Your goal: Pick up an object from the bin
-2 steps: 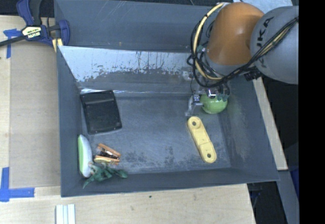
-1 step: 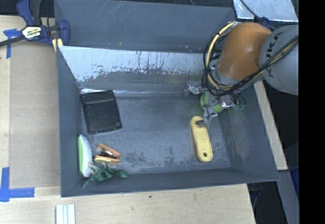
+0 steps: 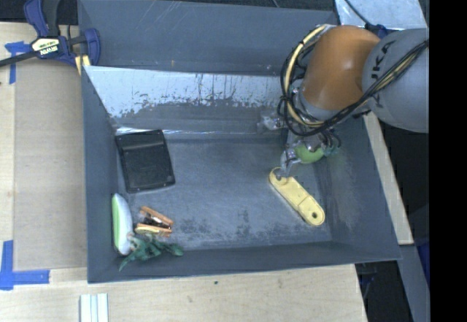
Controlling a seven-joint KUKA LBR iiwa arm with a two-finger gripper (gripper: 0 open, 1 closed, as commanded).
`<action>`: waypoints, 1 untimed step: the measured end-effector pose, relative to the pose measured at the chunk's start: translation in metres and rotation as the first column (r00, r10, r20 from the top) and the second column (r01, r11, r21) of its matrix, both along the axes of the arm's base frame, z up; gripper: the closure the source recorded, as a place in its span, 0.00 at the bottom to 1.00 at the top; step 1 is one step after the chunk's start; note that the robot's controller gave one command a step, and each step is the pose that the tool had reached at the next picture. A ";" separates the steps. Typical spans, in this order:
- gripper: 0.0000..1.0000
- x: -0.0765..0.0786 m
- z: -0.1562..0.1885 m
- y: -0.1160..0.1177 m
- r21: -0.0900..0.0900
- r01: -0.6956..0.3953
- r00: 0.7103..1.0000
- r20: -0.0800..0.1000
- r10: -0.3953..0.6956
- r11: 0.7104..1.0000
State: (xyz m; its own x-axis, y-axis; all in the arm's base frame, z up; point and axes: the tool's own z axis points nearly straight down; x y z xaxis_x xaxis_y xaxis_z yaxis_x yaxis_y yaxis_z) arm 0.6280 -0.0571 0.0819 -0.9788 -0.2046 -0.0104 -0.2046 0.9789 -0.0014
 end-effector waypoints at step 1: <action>0.00 -0.014 0.011 -0.039 -0.003 -0.044 0.999 -0.005 0.044 0.999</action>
Offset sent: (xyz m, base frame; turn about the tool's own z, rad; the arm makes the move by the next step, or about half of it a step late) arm -0.0059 -0.0823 0.0118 -0.0038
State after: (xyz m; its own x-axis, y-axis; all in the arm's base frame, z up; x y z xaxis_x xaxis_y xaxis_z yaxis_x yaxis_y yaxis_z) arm 0.6142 -0.0960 0.0931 -0.9690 -0.2471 -0.0046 -0.2471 0.9690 -0.0037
